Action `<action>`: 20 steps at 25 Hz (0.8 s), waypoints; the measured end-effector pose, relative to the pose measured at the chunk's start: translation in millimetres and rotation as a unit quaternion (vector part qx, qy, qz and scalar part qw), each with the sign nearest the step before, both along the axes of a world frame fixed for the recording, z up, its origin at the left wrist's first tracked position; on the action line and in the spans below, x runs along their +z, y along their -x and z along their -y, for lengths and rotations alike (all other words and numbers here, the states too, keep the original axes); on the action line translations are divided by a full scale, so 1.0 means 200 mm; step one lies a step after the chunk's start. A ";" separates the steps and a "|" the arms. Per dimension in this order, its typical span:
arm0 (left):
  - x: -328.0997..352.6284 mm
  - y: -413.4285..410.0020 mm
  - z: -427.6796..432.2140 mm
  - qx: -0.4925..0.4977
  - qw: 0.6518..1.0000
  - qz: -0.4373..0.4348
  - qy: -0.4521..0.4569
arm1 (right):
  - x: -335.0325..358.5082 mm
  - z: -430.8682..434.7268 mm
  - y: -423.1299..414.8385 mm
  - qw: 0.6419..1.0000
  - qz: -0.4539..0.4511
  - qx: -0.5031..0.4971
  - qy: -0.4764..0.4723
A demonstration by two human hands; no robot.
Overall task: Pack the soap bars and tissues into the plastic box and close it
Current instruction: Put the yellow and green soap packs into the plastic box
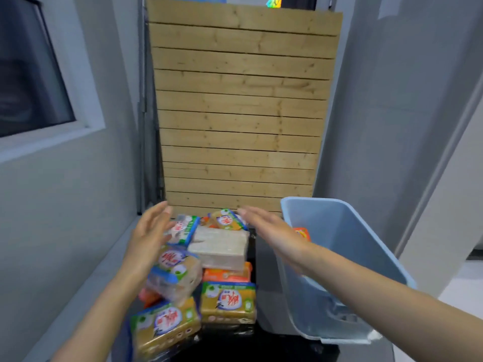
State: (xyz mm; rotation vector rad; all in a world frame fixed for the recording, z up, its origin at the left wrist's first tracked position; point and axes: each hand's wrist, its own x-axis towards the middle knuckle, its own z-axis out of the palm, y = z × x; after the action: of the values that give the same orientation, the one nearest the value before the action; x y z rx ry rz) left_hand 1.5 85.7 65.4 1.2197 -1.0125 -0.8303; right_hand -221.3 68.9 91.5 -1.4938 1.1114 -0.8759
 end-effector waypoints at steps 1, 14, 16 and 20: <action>-0.03 -0.08 -0.03 0.024 1.000 -0.004 -0.009 | -0.03 -0.01 -0.10 1.000 -0.022 0.011 -0.004; -0.45 -0.19 -0.02 0.033 0.969 0.068 -0.237 | -0.41 -0.01 -0.66 0.986 -0.038 -0.024 -0.162; -0.48 -0.17 -0.02 0.039 0.959 0.090 -0.264 | -0.42 -0.04 -0.66 0.982 0.005 -0.013 -0.186; -0.47 -0.11 -0.06 0.006 0.975 0.027 -0.221 | -0.43 -0.12 -0.64 0.973 0.095 -0.017 -0.211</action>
State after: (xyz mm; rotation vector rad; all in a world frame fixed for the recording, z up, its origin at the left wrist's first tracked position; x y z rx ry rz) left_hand 23.3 96.9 -28.2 1.6304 -0.8864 -1.0546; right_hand -92.3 92.1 4.7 -1.0225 1.0996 -0.7324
